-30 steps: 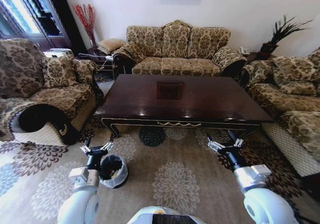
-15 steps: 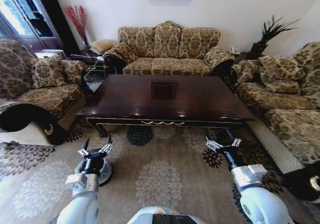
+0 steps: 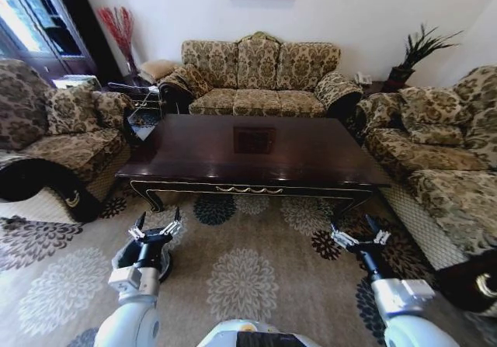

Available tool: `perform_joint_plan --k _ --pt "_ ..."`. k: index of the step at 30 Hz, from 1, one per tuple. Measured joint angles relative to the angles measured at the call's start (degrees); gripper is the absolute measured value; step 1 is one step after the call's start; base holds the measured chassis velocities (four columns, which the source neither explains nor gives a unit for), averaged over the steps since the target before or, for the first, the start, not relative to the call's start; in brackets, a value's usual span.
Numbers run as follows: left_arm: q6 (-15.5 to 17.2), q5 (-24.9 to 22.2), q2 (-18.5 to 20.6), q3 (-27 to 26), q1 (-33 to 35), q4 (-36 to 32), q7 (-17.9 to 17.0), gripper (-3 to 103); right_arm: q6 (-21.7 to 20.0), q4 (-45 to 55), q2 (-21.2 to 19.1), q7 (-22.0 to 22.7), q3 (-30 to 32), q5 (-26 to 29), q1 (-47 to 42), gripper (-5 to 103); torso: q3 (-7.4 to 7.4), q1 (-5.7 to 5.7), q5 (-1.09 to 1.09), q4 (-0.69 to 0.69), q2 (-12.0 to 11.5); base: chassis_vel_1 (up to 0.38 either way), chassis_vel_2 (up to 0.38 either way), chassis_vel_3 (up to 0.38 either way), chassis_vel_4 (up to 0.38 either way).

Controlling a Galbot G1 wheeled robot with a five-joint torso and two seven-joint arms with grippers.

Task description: Move to the front of the table and place the trash on the table into the trash bin.

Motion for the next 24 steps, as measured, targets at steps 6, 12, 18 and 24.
perform_joint_plan --k 6,12,18,24 --pt "0.7 -1.4 2.8 0.1 -0.6 1.2 0.6 100 -2.2 2.6 0.9 1.3 -1.4 1.7 0.4 100 0.00 0.00 -0.06 0.00 0.0 0.000 0.000 0.000 0.000" --pt "1.8 -3.5 3.9 0.2 -1.4 1.5 1.2 100 -4.8 3.8 1.2 2.0 -2.0 2.6 0.7 100 0.00 0.00 -0.05 0.00 0.0 0.000 0.000 0.000 0.000" --pt "1.8 -3.2 4.4 0.1 -2.5 2.1 2.0 100 -5.7 4.0 1.2 2.9 -2.9 2.0 1.2 100 0.00 0.00 -0.04 0.00 0.0 0.000 0.000 0.000 0.000" --pt "1.8 -3.1 4.4 0.0 -2.5 2.1 2.0 100 -5.7 4.0 1.2 2.9 -3.0 1.9 1.2 100 0.00 0.00 -0.04 0.00 0.0 0.000 0.000 0.000 0.000"
